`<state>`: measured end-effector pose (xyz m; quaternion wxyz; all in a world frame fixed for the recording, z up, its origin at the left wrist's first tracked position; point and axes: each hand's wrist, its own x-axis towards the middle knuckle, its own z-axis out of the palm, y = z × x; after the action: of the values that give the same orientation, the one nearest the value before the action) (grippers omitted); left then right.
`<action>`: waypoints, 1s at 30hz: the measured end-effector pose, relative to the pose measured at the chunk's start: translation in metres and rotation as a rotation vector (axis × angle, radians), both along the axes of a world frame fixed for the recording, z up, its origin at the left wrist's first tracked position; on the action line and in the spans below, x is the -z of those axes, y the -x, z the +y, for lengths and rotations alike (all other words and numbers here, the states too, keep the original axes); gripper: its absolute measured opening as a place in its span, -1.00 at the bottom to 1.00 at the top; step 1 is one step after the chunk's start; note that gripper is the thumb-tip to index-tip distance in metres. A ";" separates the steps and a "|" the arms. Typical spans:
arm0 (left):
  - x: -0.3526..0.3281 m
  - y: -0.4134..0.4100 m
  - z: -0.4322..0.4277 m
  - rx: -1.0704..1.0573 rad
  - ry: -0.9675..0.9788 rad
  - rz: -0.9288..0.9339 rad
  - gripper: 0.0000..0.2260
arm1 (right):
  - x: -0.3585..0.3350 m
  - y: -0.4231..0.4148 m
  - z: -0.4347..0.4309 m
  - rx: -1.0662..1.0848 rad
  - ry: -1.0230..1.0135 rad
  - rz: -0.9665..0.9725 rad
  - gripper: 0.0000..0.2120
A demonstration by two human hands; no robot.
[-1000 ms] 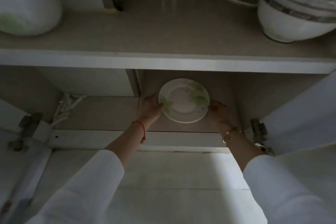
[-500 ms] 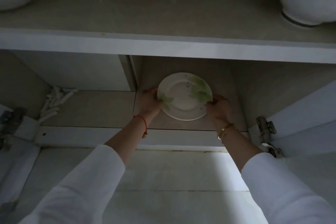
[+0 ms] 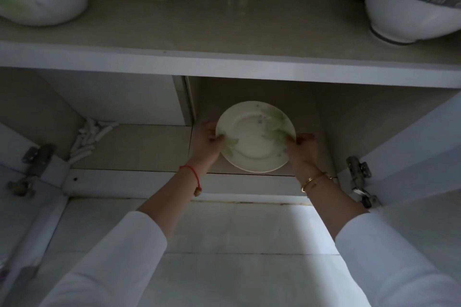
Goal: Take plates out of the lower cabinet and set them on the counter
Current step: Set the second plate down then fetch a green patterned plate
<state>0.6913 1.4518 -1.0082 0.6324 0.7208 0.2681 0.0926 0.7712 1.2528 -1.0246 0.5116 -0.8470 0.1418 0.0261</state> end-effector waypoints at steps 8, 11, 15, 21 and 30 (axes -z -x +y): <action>-0.071 0.081 -0.014 -0.075 0.065 0.113 -0.78 | -0.073 0.087 -0.014 -0.047 -0.201 0.073 -0.82; -0.127 0.119 -0.024 -0.088 0.074 0.239 -0.72 | -0.125 0.124 -0.022 -0.050 -0.187 0.145 -0.82; -0.211 0.167 -0.037 -0.118 0.078 0.263 -0.67 | -0.205 0.171 -0.035 -0.043 -0.109 0.227 -0.84; -0.348 0.237 -0.060 -0.188 0.171 0.275 -0.68 | -0.347 0.243 -0.053 -0.031 -0.091 0.341 -0.82; -0.554 0.297 -0.084 0.001 0.098 0.291 -0.70 | -0.576 0.315 -0.091 0.043 -0.231 0.344 -0.88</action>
<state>0.3945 1.3681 -0.4540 0.6215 0.6949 0.3607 -0.0264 0.4566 1.1613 -0.4489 0.5740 -0.7625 0.2412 0.1757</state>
